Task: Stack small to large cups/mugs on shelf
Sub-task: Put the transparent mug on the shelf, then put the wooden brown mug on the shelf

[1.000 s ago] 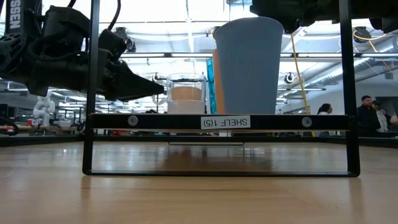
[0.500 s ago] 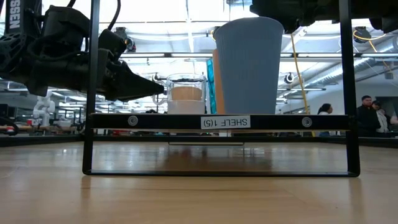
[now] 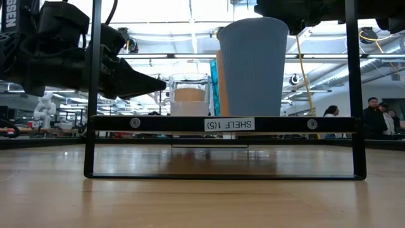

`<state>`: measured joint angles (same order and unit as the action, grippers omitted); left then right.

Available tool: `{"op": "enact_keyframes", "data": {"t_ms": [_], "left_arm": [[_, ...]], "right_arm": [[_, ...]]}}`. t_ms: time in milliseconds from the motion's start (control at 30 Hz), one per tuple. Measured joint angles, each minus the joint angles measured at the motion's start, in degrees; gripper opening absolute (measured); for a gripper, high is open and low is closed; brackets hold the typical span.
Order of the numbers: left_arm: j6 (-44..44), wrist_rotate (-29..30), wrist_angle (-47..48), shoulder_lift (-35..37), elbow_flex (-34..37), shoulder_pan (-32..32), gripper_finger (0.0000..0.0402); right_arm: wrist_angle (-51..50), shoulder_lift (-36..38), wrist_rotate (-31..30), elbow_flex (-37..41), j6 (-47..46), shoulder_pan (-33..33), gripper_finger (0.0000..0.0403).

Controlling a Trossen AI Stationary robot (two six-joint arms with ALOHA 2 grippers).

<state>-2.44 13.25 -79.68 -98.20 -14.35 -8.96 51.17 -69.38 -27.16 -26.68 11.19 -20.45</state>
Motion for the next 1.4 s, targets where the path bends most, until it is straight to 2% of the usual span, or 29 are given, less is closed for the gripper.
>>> {"op": "enact_keyframes", "data": {"t_ms": [200, 467, 633, 833, 1167, 1400], "left_arm": [[0.1, 3.4, 0.1, 0.0, 0.0, -1.5, 0.0041], [-0.1, 3.6, 0.1, 0.0, 0.0, -2.8, 0.0017], [0.8, 6.4, 0.4, 0.0, 0.0, -2.9, 0.0053], [0.8, 6.3, 1.8, 0.0, 0.1, -2.9, 0.0079], [1.1, 6.3, 2.0, 1.1, 0.0, -3.0, 0.0082], [1.1, 6.3, 4.5, 4.7, 0.0, -4.7, 0.0083]], "right_arm": [[-0.1, 0.0, 0.0, 0.0, -0.5, 0.0, 0.0152], [-0.2, 0.0, 0.0, 0.0, -0.7, 0.0, 0.0152], [-0.3, 0.0, 0.0, 0.0, -0.7, 0.0, 0.0152], [-0.3, 0.0, 0.0, 0.0, -0.7, 0.0, 0.0152], [-0.4, 0.0, 0.0, 0.0, -1.1, 0.0, 0.0152], [-0.4, 0.0, 0.0, 0.0, -3.2, 0.0, 0.0152]]}}
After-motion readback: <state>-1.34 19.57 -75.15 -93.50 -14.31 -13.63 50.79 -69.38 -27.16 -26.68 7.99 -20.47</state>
